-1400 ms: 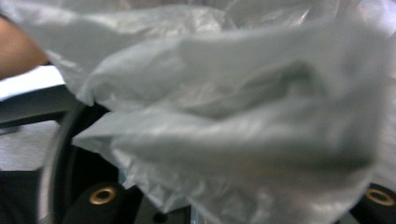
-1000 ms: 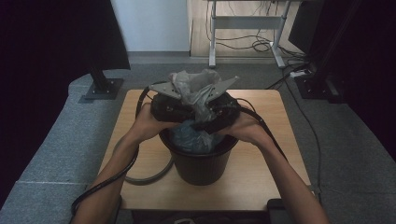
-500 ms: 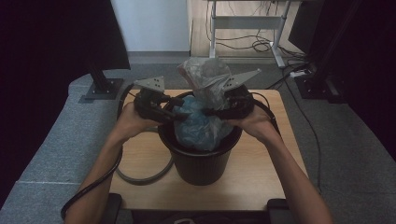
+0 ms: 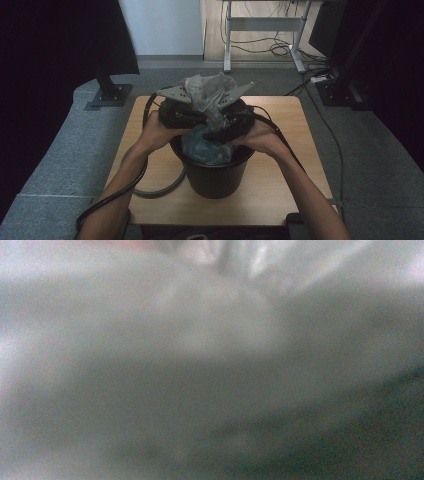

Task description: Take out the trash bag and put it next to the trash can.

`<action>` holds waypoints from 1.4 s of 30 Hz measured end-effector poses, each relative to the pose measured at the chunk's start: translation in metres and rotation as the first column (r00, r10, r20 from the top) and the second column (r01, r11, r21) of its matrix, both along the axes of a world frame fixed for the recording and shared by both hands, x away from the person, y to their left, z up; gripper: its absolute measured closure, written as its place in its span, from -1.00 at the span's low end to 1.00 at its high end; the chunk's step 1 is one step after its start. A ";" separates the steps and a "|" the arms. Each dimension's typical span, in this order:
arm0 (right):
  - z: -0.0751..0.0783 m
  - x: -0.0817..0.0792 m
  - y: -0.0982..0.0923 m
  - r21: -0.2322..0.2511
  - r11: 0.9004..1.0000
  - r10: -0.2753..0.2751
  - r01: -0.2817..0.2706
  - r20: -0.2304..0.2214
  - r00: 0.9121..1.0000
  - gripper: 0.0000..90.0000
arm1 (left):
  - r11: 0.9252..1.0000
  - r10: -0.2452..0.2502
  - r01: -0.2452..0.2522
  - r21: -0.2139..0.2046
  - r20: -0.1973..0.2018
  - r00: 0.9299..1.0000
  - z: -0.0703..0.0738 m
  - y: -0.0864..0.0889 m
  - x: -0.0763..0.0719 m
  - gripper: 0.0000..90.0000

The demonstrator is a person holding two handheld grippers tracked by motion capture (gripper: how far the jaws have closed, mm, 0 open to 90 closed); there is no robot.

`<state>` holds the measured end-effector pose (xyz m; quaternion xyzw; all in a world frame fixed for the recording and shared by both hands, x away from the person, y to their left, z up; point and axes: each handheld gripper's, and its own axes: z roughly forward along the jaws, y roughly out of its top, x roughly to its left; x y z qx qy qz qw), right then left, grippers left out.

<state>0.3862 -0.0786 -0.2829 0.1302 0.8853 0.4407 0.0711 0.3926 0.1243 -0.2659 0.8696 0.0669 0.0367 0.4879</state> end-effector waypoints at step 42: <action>0.084 0.011 -0.073 -0.068 0.972 -0.223 0.226 0.050 0.974 0.55 | 0.893 0.443 -0.429 0.136 -0.088 0.892 -0.085 0.139 -0.006 -1.00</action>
